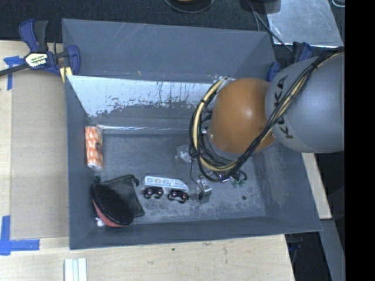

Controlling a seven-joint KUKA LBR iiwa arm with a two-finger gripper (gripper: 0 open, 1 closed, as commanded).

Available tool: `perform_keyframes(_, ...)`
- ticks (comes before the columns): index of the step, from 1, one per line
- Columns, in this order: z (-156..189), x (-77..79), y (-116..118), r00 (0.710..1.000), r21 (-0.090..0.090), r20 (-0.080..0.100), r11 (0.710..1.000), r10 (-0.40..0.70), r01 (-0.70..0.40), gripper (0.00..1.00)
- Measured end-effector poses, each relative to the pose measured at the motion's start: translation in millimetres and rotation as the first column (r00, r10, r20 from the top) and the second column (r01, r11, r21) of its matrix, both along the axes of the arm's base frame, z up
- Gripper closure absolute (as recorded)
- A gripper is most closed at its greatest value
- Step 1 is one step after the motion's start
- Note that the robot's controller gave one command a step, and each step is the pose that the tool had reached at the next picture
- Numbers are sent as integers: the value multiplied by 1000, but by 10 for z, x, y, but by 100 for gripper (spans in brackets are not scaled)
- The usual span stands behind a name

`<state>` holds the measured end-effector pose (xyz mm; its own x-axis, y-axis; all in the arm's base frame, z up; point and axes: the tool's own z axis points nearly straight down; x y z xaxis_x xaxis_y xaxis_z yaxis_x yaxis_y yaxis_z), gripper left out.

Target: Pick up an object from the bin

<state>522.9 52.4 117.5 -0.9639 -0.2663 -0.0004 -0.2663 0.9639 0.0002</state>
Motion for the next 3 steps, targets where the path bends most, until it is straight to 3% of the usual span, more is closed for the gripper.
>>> perform_keyframes(1, 387, -39, 221, 988, 1, 6, 988, -152, 152, 0)
perform_keyframes(2, -109, 50, 475, 993, 1, 1, 993, -119, 119, 0)
perform_keyframes(3, -461, 60, 432, 998, 2, 7, 998, -59, 58, 0)
